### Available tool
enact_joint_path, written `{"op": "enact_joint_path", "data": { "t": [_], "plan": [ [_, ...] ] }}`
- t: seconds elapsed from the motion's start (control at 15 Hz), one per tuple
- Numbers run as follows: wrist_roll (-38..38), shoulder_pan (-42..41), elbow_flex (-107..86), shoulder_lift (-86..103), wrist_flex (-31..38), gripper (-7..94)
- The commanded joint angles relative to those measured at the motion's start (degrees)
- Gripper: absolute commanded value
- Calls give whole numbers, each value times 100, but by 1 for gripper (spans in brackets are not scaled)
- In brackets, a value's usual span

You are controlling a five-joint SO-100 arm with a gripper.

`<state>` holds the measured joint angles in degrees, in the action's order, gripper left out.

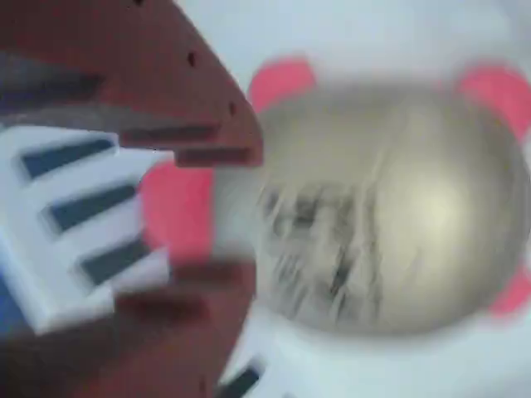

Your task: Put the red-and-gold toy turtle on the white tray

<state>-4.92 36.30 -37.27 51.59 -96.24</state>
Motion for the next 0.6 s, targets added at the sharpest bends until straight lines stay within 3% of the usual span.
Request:
{"op": "enact_joint_path", "data": {
  "t": [0.0, 0.2, 0.53],
  "plan": [
    [229, 97, 800, 1230, -79, 0],
    [826, -220, 448, 2540, 264, 0],
    [1362, -2065, -2786, 5739, 1986, 0]
  ]
}}
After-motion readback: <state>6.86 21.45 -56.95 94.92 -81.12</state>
